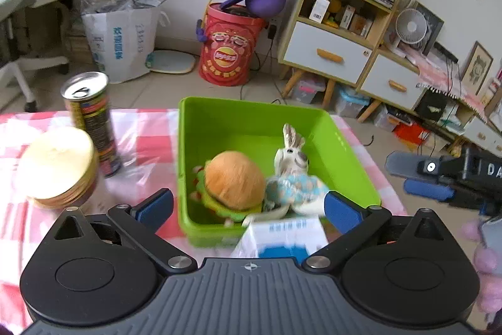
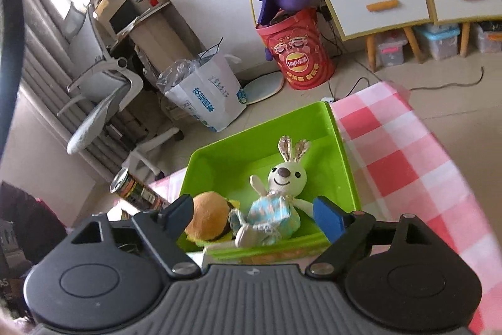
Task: Organize soft objects
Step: 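Open both tools to drop the burger and bunny doll into the bin, then grasp the white sock with the left tool while the right tool grasps the white cloth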
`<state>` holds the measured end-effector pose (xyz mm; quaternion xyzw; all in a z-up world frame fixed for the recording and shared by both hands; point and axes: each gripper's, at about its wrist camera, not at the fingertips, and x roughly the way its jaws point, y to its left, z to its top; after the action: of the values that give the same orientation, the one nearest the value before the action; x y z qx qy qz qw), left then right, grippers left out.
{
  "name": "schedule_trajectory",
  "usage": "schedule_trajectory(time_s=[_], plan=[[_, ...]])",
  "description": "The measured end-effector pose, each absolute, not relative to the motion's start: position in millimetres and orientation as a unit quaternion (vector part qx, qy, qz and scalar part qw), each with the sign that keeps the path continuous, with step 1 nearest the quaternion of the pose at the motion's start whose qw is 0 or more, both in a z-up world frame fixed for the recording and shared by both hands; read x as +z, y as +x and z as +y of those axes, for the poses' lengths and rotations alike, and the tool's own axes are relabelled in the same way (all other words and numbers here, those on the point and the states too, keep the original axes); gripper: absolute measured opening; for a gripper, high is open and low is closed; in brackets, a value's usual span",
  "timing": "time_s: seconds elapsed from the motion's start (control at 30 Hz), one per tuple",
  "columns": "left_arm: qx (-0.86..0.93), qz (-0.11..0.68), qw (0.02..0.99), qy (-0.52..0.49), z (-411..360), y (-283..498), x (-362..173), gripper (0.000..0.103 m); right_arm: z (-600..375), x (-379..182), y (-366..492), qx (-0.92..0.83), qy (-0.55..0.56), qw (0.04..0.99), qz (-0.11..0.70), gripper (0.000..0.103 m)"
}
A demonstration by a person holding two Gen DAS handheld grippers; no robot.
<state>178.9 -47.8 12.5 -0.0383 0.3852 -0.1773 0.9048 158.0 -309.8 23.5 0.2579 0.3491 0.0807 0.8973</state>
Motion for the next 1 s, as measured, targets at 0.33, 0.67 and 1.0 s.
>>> schedule_trajectory(time_s=[0.33,0.67,1.0], plan=[[-0.155,0.388,0.907,-0.045,-22.2,110.6,35.6,0.098,-275.9,51.3,96.4,0.075,0.205,0.897,0.385,0.076],[-0.110,0.391,0.913,-0.037,-0.3,61.8,40.4,0.098,-260.9,60.3,46.3,0.076,0.208,0.893,0.392,0.080],[-0.107,0.392,0.914,-0.006,6.3,43.2,6.3,0.098,-257.2,28.0,24.2,0.055,0.194,0.893,0.401,0.081]])
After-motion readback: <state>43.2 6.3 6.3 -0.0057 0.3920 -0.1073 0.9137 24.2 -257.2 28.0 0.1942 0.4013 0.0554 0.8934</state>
